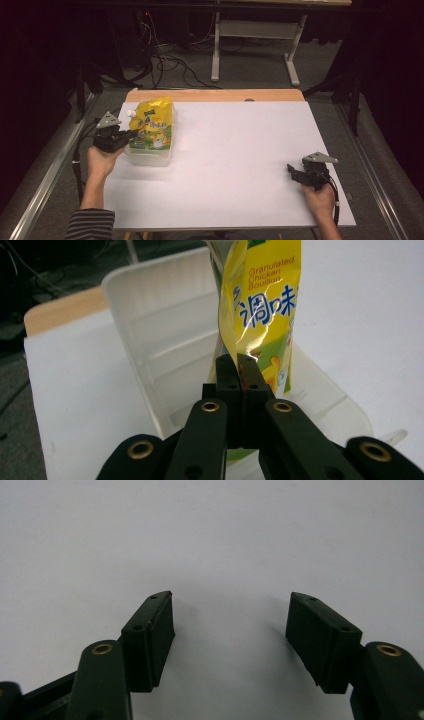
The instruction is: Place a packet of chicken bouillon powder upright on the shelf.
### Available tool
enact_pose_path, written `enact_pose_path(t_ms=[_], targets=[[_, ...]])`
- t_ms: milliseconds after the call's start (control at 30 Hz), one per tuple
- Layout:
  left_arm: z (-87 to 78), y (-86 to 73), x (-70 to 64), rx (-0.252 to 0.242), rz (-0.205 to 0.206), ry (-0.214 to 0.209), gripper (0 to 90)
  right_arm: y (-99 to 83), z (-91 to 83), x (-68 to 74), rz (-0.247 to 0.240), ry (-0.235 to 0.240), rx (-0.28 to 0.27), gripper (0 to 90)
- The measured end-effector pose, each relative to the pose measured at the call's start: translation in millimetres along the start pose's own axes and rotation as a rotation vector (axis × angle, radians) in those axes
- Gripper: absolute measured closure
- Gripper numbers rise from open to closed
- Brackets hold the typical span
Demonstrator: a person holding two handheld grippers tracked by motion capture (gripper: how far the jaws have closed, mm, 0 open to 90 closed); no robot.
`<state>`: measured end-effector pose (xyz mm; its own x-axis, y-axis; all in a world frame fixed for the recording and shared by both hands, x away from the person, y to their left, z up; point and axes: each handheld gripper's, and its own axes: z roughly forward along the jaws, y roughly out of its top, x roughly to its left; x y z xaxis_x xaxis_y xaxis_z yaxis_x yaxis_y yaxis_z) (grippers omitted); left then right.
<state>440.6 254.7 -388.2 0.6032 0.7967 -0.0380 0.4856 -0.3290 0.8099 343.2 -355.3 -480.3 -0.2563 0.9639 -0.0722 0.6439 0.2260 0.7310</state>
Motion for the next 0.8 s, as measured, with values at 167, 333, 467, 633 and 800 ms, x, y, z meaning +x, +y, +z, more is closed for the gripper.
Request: enact_pose_path(t_ms=[167, 333, 467, 633, 800], targets=[[0.1, 1.2, -1.1, 0.0, -0.032, 0.016, 87.7, 0.1, 0.1, -0.4, -0.002, 0.001, 0.0, 36.1], [-5.9, 1.2, -2.9, -0.001, -0.101, 0.085, 61.3, 0.2, 0.1, -0.5, 0.001, 0.003, 0.001, 36.1], [-18.4, 2.6, -15.6, -0.024, -0.114, 0.189, 47.2, 0.1, 0.1, -0.5, -0.001, 0.002, 0.0, 36.1], [-33.2, -5.9, -46.7, -0.076, -0.086, 0.224, 41.6, 0.1, 0.1, -0.5, -0.002, 0.001, -0.001, 36.1], [-36.5, -15.3, -69.8, -0.092, -0.063, 0.196, 40.0, 0.1, 0.1, -0.4, -0.002, 0.002, 0.0, 36.1]])
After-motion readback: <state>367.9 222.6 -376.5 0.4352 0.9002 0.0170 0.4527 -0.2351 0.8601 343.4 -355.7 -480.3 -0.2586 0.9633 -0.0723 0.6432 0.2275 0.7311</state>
